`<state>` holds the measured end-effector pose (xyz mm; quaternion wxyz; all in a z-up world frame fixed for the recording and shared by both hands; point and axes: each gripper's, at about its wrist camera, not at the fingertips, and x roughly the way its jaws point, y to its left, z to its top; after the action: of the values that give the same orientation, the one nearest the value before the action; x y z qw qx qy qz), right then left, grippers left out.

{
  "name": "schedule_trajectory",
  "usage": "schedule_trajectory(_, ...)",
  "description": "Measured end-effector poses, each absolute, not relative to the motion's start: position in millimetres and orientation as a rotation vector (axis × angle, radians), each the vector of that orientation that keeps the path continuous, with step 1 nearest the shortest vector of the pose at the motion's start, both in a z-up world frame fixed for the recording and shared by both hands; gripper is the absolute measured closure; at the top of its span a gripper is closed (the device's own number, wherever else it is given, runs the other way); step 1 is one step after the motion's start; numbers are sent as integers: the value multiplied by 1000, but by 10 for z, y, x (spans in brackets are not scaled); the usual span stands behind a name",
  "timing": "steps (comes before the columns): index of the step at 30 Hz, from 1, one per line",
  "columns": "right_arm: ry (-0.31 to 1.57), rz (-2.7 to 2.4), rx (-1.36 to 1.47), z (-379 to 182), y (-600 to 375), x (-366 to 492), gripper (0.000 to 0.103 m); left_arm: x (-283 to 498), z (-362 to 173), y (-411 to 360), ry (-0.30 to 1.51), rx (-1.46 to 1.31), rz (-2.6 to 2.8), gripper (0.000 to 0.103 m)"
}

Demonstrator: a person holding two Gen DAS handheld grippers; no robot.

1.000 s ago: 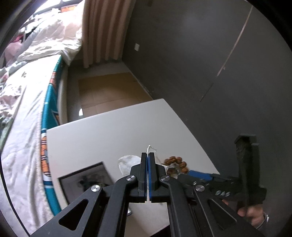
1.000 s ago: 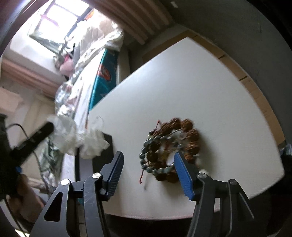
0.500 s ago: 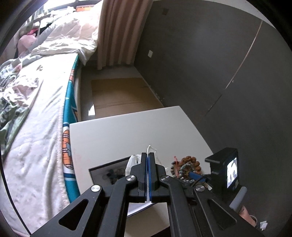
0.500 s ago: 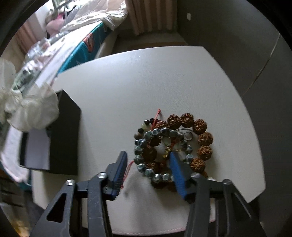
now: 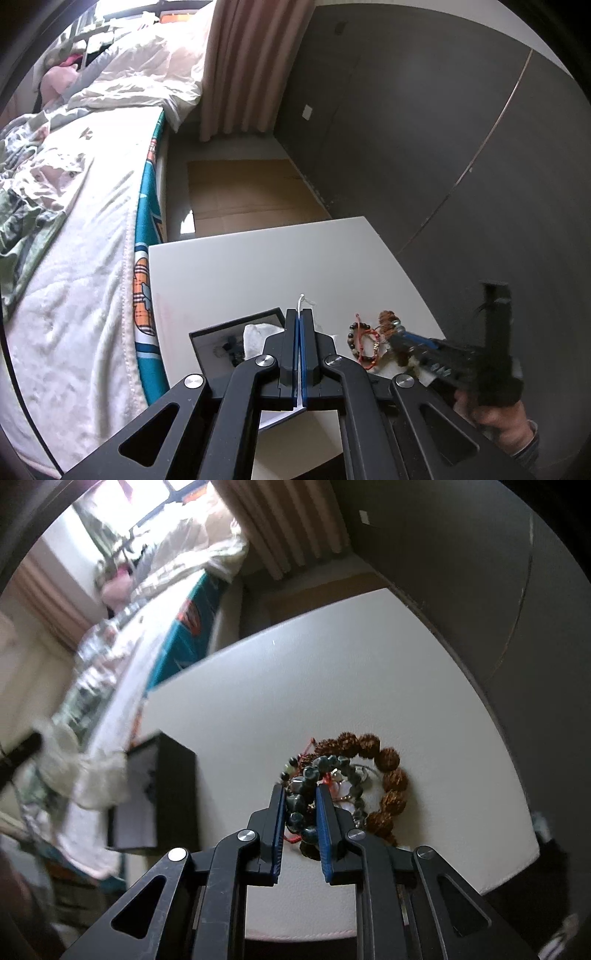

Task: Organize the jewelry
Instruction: 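Carry the white tissue toward the box with the left tool while the right tool grasps the bead bracelet, then release the tissue into the box with the left tool while the right tool places the bead bracelet inside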

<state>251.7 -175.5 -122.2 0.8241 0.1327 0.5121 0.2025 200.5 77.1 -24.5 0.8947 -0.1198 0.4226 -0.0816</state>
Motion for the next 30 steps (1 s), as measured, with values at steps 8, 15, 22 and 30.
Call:
schedule_trajectory(8,1087,550,476,-1191,-1917,2625,86,1922,-238,817,884,-249,-151,103)
schedule_trajectory(15,1131,539,447,-1319,-1703,2720,86,1938,-434,924,923,-277,-135,103)
schedule_trajectory(22,1241,562,453,-1724,-1477,2750,86,1960,-516,923,940,-288,-142,103)
schedule_trajectory(30,1282,578,519,-1867,-1527,2799,85,1981,-560,924,950,-291,-144,103)
